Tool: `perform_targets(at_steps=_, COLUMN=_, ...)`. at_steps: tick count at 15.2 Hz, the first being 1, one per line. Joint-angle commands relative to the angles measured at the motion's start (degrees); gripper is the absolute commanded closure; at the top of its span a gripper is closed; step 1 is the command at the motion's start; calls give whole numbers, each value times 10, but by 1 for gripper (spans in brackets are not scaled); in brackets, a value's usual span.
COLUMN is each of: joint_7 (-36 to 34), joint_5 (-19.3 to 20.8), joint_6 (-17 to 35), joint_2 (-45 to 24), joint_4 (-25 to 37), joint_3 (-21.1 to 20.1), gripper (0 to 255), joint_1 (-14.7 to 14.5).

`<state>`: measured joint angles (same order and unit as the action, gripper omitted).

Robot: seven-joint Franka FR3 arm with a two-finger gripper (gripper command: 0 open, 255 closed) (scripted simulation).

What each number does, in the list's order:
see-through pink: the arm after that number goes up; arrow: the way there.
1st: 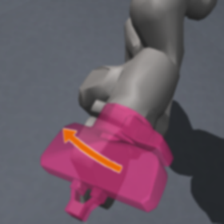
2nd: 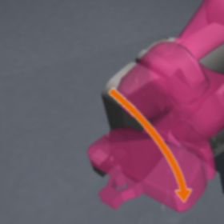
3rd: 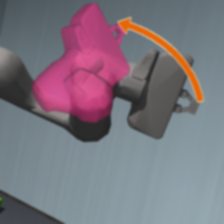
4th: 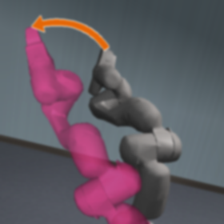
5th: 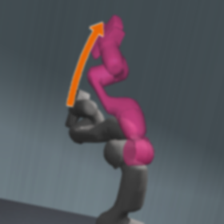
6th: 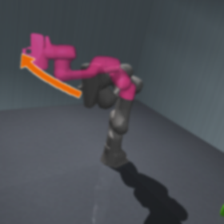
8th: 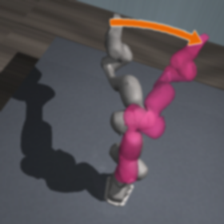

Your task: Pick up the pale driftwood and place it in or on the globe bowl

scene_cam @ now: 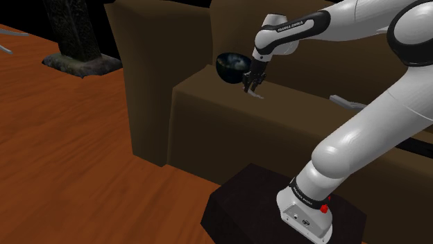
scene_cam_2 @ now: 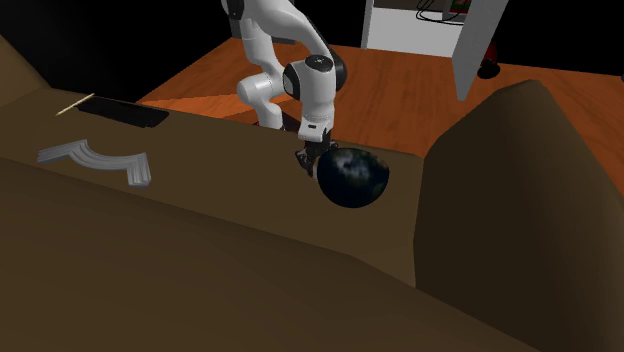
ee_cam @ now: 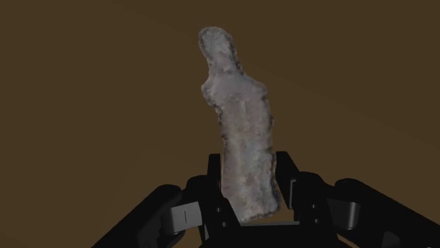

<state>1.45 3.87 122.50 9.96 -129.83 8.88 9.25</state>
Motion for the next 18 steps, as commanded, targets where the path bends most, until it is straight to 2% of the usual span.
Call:
perform_targets(at_steps=1, joint_7=0, joint_5=3, joint_6=1, joint_2=-4, joint_4=-2, joint_3=3, gripper=255, joint_1=2)
perform_targets(at_steps=6, joint_7=1, joint_5=3, joint_6=1, joint_2=-3, joint_4=-3, joint_3=3, gripper=255, joint_1=3)
perform_targets(at_steps=18, joint_7=2, joint_5=4, joint_6=-93, joint_2=24, joint_4=64, joint_3=0, gripper=255, joint_1=2)
